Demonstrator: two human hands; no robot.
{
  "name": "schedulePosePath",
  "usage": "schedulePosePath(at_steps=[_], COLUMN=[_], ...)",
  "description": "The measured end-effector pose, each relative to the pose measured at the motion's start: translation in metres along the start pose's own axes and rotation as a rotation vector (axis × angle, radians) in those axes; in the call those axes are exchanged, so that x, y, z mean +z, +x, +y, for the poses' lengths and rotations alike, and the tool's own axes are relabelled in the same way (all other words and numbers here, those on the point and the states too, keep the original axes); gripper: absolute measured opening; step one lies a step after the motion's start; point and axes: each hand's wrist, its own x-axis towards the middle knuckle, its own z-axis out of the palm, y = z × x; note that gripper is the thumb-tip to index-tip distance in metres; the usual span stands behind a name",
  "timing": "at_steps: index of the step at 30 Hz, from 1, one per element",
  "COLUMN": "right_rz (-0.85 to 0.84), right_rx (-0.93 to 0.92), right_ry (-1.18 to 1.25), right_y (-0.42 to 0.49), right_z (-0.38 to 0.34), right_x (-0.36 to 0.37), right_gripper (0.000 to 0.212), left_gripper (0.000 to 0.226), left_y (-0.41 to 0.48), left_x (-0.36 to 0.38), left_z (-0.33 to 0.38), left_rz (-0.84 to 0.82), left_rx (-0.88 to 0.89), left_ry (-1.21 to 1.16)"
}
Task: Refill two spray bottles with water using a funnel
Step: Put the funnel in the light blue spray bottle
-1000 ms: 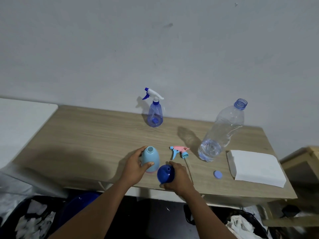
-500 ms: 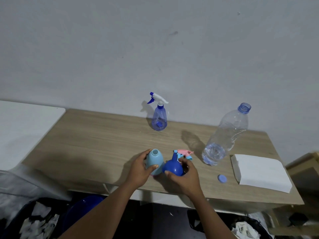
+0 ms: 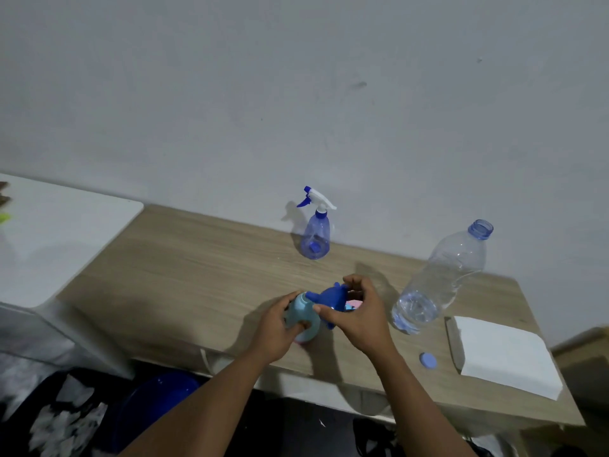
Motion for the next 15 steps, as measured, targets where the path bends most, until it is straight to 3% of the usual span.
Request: schedulePosePath(at_steps=[8, 15], right_rz=[-0.09, -0.255], right_rx=[-0.1, -0.215], right_ry=[-0.246, -0.563], right_y=[0.017, 0.032], right_z=[-0.027, -0.036], right_x=[0.008, 0.031], right_gripper=[0.073, 0.083], left_gripper=[0.064, 0.045], left_y=[0.0, -0.005], left_x=[0.0, 0.0], left_z=[-0.002, 0.011], left_rz=[0.005, 0.03], left_rx=[-0.079, -0.058], left_ry=[-0.008, 0.085])
